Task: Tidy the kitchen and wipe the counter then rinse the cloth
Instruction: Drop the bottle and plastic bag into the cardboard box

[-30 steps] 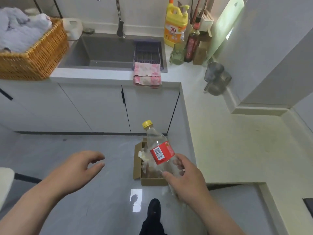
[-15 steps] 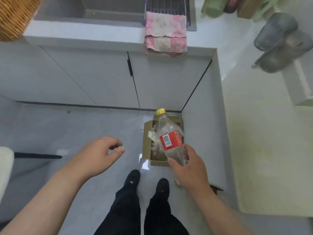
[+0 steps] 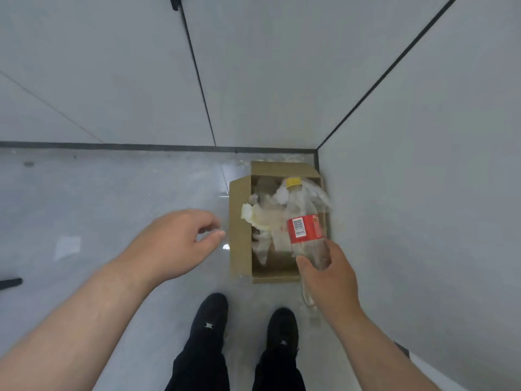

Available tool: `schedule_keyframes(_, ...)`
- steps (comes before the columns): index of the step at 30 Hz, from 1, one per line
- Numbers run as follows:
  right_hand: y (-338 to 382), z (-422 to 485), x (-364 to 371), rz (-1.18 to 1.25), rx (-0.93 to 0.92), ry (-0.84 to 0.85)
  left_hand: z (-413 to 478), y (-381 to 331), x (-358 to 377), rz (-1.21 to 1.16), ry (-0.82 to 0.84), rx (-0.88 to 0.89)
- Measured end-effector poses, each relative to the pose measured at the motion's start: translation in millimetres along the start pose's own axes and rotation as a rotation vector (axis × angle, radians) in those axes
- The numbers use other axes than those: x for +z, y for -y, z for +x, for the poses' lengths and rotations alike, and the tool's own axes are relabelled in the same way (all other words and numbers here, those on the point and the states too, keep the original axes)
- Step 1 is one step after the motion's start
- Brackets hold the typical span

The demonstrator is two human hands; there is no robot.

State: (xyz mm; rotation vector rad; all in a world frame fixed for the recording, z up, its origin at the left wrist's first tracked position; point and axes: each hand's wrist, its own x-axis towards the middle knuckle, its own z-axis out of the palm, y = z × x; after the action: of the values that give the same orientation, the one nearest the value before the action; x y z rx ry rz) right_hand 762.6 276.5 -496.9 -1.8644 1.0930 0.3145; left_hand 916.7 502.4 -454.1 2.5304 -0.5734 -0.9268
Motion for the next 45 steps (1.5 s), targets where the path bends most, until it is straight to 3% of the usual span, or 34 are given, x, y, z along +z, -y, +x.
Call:
schedule_keyframes(7,-58,105,72,0.009,0.052,-0.022,70,58,77,0.051,0.07,0.008)
schedule_keyframes(14,-85,168,108,-0.249,0.016,-0.003,111,79,127,0.115,0.13,0.017)
schedule_keyframes(24,-71,154,96,-0.419,-0.307,0.015,114,72,150,0.091,0.159,0.024)
schedule_keyframes(30,-37,100,63,-0.388,-0.213,0.177,80,53,116,0.091,0.176,0.012)
schedule_keyframes(34,1,61,33,-0.298,-0.048,0.243,43,32,70,0.041,0.175,0.03)
schedule_keyframes(37,42,25,8,-0.197,0.052,0.224,14,19,19,0.066,0.151,0.047)
schedule_keyframes(45,147,-72,-71,-0.158,-0.038,0.115,-62,-32,-116,0.083,0.059,0.081)
